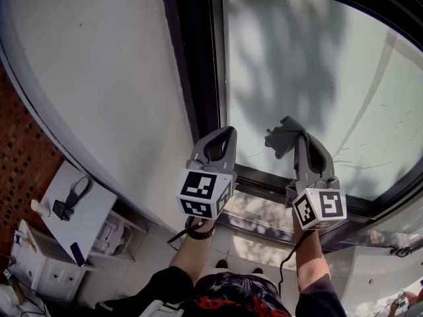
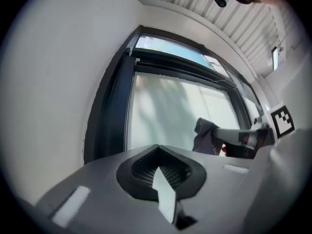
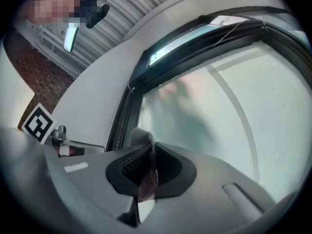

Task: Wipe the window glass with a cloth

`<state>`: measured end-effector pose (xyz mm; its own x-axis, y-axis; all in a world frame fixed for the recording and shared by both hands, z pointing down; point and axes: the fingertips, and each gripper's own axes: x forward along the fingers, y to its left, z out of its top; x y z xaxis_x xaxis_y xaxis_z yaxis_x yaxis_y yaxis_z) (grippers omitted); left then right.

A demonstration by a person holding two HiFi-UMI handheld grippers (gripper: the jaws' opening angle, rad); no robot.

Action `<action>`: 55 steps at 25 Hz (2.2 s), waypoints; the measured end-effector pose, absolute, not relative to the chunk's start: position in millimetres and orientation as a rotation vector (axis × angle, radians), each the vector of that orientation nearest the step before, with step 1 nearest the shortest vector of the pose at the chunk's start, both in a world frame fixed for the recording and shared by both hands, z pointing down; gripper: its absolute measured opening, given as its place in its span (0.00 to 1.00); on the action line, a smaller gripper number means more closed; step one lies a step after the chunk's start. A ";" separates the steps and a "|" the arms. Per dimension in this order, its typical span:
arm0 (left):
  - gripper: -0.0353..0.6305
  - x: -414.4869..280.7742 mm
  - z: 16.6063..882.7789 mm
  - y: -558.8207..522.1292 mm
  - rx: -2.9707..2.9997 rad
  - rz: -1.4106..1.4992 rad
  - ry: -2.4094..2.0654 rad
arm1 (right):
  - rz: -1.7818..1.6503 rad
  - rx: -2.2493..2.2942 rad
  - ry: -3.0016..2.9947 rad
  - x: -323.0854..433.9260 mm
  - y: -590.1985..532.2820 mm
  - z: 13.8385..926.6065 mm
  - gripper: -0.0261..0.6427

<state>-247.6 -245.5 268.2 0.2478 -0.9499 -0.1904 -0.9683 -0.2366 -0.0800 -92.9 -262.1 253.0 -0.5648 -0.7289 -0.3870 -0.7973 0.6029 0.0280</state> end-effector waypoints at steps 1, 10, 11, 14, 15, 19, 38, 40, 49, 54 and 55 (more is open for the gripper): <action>0.05 -243.6 263.4 -242.5 -2.347 0.151 1.797 | 0.309 -1.221 2.494 -96.4 -265.0 232.7 0.06; 0.05 -242.5 214.6 -231.0 -2.322 0.267 1.781 | 0.571 -1.122 2.551 -179.1 -308.7 75.0 0.06; 0.05 -243.1 207.9 -231.4 -2.305 0.271 1.791 | 0.588 -1.127 2.559 -186.9 -314.1 67.5 0.06; 0.05 -240.7 200.8 -227.6 -2.310 0.343 1.791 | 0.632 -1.145 2.586 -208.0 -330.5 55.5 0.06; 0.05 -239.8 203.1 -226.1 -2.326 0.374 1.788 | 0.662 -1.151 2.587 -213.9 -333.8 50.8 0.06; 0.05 -240.8 215.4 -217.6 -2.382 0.459 1.781 | 0.749 -1.137 2.572 -230.2 -335.1 18.6 0.06; 0.05 -212.3 212.3 -223.0 -2.399 0.429 1.710 | 0.734 -1.208 2.585 -174.2 -354.2 4.7 0.06; 0.05 -202.3 215.5 -227.1 -2.424 0.413 1.688 | 0.733 -1.217 2.581 -163.7 -355.2 6.9 0.06; 0.05 -158.0 227.8 -242.6 -2.539 0.370 1.578 | 0.761 -1.282 2.543 -111.2 -353.3 5.6 0.06; 0.05 -139.6 226.8 -247.0 -2.573 0.404 1.532 | 0.775 -1.322 2.516 -80.3 -349.7 6.2 0.06; 0.05 -134.6 227.7 -247.9 -2.584 0.398 1.519 | 0.775 -1.330 2.512 -74.0 -349.2 6.1 0.06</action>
